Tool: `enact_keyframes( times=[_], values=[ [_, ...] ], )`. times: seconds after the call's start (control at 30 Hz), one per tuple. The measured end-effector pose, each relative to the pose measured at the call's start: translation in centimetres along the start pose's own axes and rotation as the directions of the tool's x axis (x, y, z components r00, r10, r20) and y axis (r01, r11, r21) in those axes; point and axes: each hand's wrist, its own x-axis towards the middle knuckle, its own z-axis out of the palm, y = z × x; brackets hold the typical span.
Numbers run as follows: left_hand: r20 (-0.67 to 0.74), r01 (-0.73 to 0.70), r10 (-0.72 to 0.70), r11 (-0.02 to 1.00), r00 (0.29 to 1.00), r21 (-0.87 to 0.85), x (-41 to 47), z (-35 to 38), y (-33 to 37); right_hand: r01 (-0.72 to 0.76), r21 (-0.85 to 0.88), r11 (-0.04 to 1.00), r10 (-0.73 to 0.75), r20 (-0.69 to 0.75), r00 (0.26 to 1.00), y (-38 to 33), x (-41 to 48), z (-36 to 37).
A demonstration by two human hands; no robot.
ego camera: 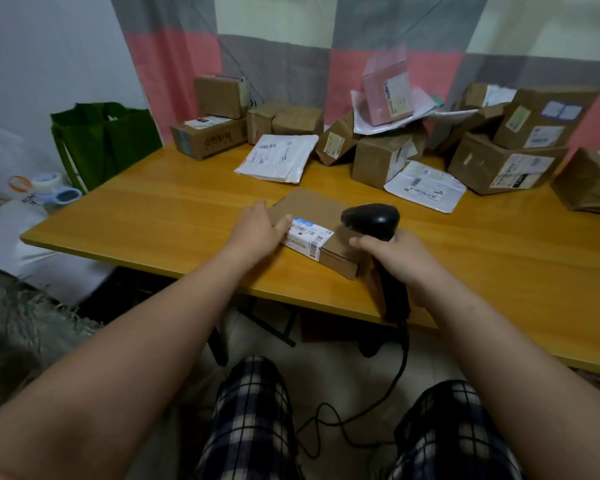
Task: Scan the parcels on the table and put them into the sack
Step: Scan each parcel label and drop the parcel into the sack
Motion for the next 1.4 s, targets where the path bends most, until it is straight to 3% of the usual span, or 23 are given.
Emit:
enact_keyframes(
  times=[0.1,0.17,0.3,0.37,0.5,0.6,0.73,0.83,1.23,1.4],
  values=[
    [0.133,0.175,-0.164,0.981,0.978,-0.082,0.8,-0.2,-0.5,-0.027,0.113,0.993,0.027,0.003,1.0,0.6,-0.2,-0.3],
    [0.202,0.218,-0.177,0.954,0.963,-0.204,0.4,-0.3,-0.8,-0.033,0.172,0.985,0.036,-0.015,0.999,1.0,-0.4,-0.5],
    [0.196,0.096,-0.067,0.986,0.978,-0.139,-0.7,0.3,-1.2,0.042,0.23,0.972,-0.012,-0.13,0.991,1.1,-0.5,0.2],
    [0.168,0.062,-0.024,0.973,0.986,-0.224,-1.3,0.7,-1.2,0.088,0.248,0.965,-0.036,-0.207,0.978,0.9,-0.4,0.7],
    [0.128,0.175,-0.122,0.768,0.984,-0.617,-1.9,0.9,-1.5,0.126,0.264,0.956,-0.059,-0.247,0.967,0.6,-0.2,0.8],
    [0.041,0.102,-0.102,0.712,0.994,-0.695,-2.3,0.8,-2.5,0.13,0.3,0.945,-0.06,-0.231,0.971,0.4,-0.6,-0.3],
    [-0.09,-0.041,-0.02,0.776,0.996,-0.629,-3.5,1.3,-3.4,0.109,0.343,0.933,-0.086,-0.08,0.993,0.8,-2.6,-0.7],
    [-0.141,-0.092,0.005,0.781,0.99,-0.618,-3.6,1.5,-3.8,0.178,0.19,0.966,-0.179,-0.01,0.984,2.3,-4.2,0.9],
    [-0.15,-0.076,-0.028,0.762,0.988,-0.643,-2.6,2.0,-4.7,0.293,0.068,0.954,-0.289,-0.064,0.955,6.0,-5.1,5.0],
    [-0.132,-0.053,-0.042,0.765,0.99,-0.642,-2.5,2.1,-4.8,0.269,0.114,0.956,-0.263,-0.069,0.962,6.1,-5.0,4.7]
  ],
)
